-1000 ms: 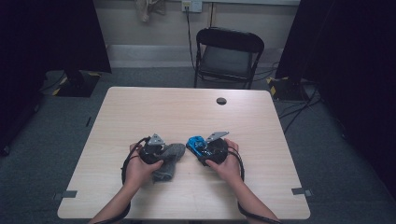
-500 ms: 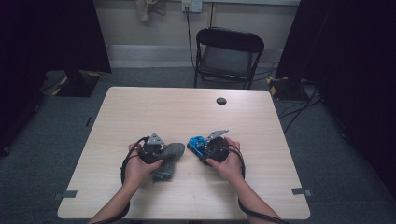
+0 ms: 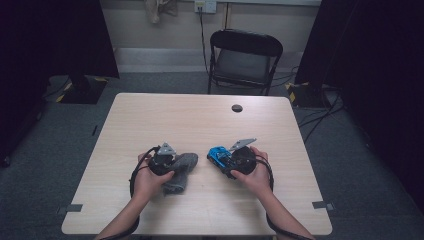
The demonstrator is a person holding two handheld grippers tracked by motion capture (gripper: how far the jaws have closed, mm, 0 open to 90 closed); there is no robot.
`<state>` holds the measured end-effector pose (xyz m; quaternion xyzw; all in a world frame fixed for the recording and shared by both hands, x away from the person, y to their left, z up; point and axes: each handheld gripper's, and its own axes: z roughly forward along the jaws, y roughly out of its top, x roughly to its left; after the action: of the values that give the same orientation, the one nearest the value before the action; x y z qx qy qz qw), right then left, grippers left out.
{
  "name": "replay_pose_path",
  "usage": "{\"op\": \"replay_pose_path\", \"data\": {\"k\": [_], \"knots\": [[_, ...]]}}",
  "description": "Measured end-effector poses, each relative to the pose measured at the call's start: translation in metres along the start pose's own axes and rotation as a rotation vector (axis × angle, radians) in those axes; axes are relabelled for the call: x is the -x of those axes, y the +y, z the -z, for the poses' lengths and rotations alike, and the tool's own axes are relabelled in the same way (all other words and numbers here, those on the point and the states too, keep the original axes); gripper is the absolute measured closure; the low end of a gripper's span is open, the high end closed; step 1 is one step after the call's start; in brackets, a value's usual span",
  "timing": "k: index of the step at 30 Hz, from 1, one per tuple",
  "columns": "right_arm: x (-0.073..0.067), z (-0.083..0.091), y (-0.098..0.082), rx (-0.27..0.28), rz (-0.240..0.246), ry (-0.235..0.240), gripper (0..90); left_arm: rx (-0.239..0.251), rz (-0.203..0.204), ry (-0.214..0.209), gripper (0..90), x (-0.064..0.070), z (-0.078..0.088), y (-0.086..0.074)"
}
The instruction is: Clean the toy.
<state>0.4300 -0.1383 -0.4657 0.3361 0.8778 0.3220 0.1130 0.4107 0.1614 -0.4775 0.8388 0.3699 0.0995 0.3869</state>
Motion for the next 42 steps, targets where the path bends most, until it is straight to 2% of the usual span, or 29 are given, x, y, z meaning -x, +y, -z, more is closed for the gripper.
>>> {"op": "replay_pose_path", "data": {"k": [5,11,13,16,19,20,22,25,29,35,37,40,42], "knots": [[-0.001,0.01,-0.01,-0.001,0.012,0.013,26.6,0.008,0.006,-0.008,65.4,0.001,-0.001,0.002],[-0.013,0.018,-0.016,0.004,0.056,0.035,26.6,0.027,0.026,0.0,65.6,-0.002,-0.008,0.011],[-0.018,0.02,-0.015,0.008,0.075,0.047,26.7,0.043,0.059,0.0,65.8,-0.006,-0.014,0.015],[-0.026,0.023,-0.012,0.02,0.099,0.06,26.6,0.047,0.087,0.001,65.9,-0.01,-0.022,0.022],[-0.034,0.025,-0.008,0.035,0.119,0.08,26.6,0.028,0.095,0.014,66.3,-0.015,-0.029,0.032],[-0.035,0.026,-0.007,0.038,0.127,0.089,26.6,0.027,0.104,0.004,66.5,-0.015,-0.032,0.036],[-0.037,0.024,-0.005,0.043,0.131,0.094,26.6,0.031,0.099,-0.021,66.9,-0.015,-0.033,0.041],[-0.038,0.02,-0.004,0.037,0.135,0.098,26.7,0.018,0.046,-0.061,67.3,-0.007,-0.037,0.048],[-0.037,0.014,-0.003,0.031,0.128,0.092,26.6,-0.005,-0.004,-0.083,68.0,-0.002,-0.036,0.049],[-0.035,0.009,0.0,0.02,0.128,0.081,26.8,-0.017,-0.016,-0.117,69.1,0.0,-0.032,0.044],[-0.034,0.008,0.001,0.022,0.125,0.078,28.1,-0.033,-0.024,-0.117,69.1,-0.001,-0.03,0.042],[-0.031,0.007,0.003,0.02,0.118,0.076,28.1,-0.033,-0.016,-0.126,69.0,-0.002,-0.026,0.039],[-0.032,0.003,0.003,0.004,0.133,0.075,28.1,-0.04,-0.015,-0.123,69.0,-0.003,-0.026,0.036]]}}
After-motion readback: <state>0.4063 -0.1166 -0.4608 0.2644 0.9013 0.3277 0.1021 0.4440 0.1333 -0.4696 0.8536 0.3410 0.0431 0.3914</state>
